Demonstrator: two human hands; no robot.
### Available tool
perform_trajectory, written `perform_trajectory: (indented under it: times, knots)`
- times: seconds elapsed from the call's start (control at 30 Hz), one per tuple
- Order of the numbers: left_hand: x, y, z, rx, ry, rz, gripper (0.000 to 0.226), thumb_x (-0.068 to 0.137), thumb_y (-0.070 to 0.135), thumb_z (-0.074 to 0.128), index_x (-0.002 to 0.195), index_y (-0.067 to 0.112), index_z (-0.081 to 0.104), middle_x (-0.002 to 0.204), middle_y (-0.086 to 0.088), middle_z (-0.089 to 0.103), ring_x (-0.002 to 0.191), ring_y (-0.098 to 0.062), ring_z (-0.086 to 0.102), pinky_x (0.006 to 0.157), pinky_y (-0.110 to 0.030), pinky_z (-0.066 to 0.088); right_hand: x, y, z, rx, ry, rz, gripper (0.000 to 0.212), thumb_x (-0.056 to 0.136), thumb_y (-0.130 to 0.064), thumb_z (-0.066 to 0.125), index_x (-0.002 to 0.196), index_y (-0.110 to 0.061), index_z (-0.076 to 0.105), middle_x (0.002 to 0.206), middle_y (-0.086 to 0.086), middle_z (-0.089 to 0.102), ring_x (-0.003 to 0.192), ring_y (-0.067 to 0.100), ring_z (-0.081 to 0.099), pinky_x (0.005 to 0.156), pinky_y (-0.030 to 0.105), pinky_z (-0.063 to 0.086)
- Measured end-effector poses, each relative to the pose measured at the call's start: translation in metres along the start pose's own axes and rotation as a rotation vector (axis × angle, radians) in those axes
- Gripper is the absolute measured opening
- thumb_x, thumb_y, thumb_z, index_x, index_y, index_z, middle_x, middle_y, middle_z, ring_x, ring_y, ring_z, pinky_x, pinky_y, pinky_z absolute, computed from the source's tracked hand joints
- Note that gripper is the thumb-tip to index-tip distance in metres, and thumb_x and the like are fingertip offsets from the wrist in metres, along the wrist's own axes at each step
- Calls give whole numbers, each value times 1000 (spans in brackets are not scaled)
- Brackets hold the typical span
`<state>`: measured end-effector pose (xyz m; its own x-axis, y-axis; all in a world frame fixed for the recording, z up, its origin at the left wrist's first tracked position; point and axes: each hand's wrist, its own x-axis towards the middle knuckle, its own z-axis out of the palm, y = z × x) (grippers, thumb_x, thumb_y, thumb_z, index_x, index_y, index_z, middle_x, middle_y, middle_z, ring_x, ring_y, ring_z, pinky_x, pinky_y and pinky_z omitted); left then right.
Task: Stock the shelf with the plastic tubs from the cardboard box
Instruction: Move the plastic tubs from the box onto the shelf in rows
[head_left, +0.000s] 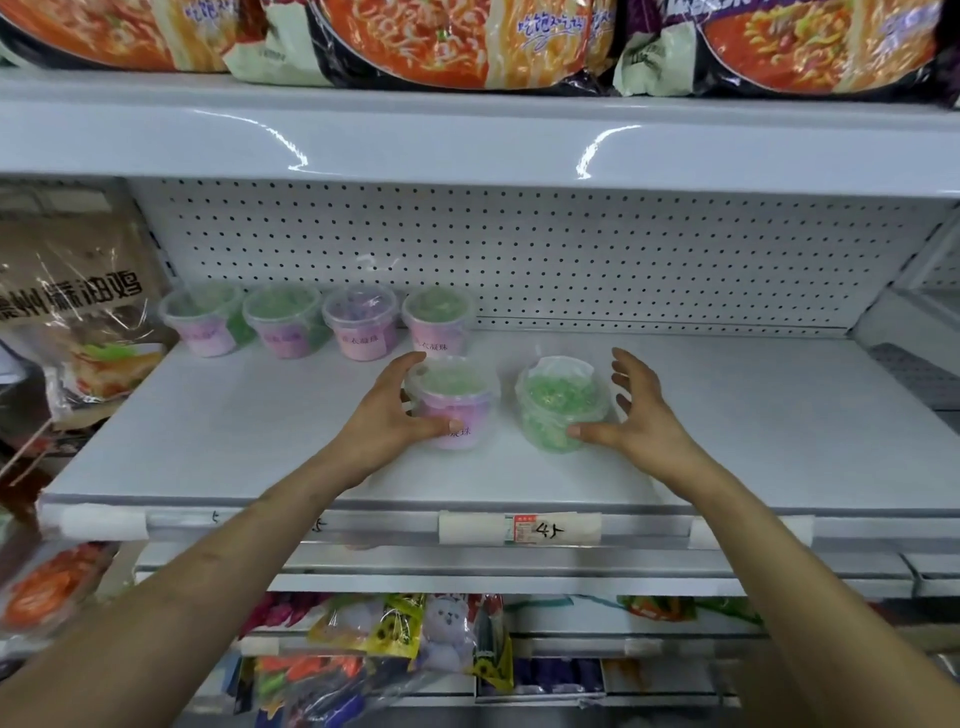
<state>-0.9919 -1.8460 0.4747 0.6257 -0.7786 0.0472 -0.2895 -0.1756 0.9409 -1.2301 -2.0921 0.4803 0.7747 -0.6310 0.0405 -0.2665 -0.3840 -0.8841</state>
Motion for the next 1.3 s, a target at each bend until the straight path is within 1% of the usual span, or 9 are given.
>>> perform_trajectory:
  times: [0.13,0.27,0.4,0.53,0.67,0.83,1.0,1.17,1.3]
  knots:
    - [3,-1,4,-32,-19,5,99,70,29,97,149,37,38,142,18,52,126,-8,58,97,-23,54,5,-16,-7,-21,-72,-27,109,74,-36,95,160,-37,28,159,-14,25,142,9,34,113,29,34]
    - [6,-4,6,-24,-38,19,104,69,32,97,152,36,34,145,15,49,129,-10,56,102,-29,54,5,-19,3,-80,-107,-48,104,77,-32,93,161,-31,30,156,-10,29,141,8,36,115,29,35]
    - [8,-11,4,25,-72,35,110,67,41,96,153,39,29,151,15,43,134,-9,52,110,-35,50,5,-16,9,-95,-76,-56,101,78,-30,92,159,-29,32,155,-4,33,139,13,40,116,33,38]
    - [9,-16,6,35,-78,44,106,69,38,96,151,43,30,149,17,44,134,-7,52,111,-37,49,9,-14,6,-112,-54,-76,101,76,-31,94,158,-30,35,154,-6,36,137,14,43,115,36,41]
    - [11,-14,8,34,-71,49,106,68,39,96,151,42,30,146,19,45,132,-7,53,110,-33,50,12,-11,0,-108,-28,-62,101,75,-31,95,157,-30,36,154,-6,37,137,17,45,114,39,44]
    - [15,-9,16,52,-37,63,104,71,33,95,153,36,30,141,26,45,130,-5,53,101,-20,50,15,-7,-10,-128,2,-41,101,75,-33,94,157,-31,36,154,-5,36,137,19,45,115,45,45]
    - [17,-8,19,68,2,72,107,68,36,97,153,34,31,141,26,46,129,-4,53,100,-23,52,18,-6,-7,-133,12,-36,100,76,-35,93,157,-34,35,154,-7,36,138,17,44,115,46,45]
    - [14,1,16,52,25,79,100,68,32,97,147,40,37,136,31,48,123,4,55,92,-14,52,34,-11,0,-132,38,-39,102,75,-37,93,158,-31,35,155,-6,39,139,18,45,114,44,45]
    - [14,7,4,50,47,89,95,68,32,97,144,42,40,136,25,53,121,4,57,92,-16,52,55,-17,12,-121,50,-53,101,73,-37,94,157,-30,38,153,-5,41,138,17,46,115,44,45]
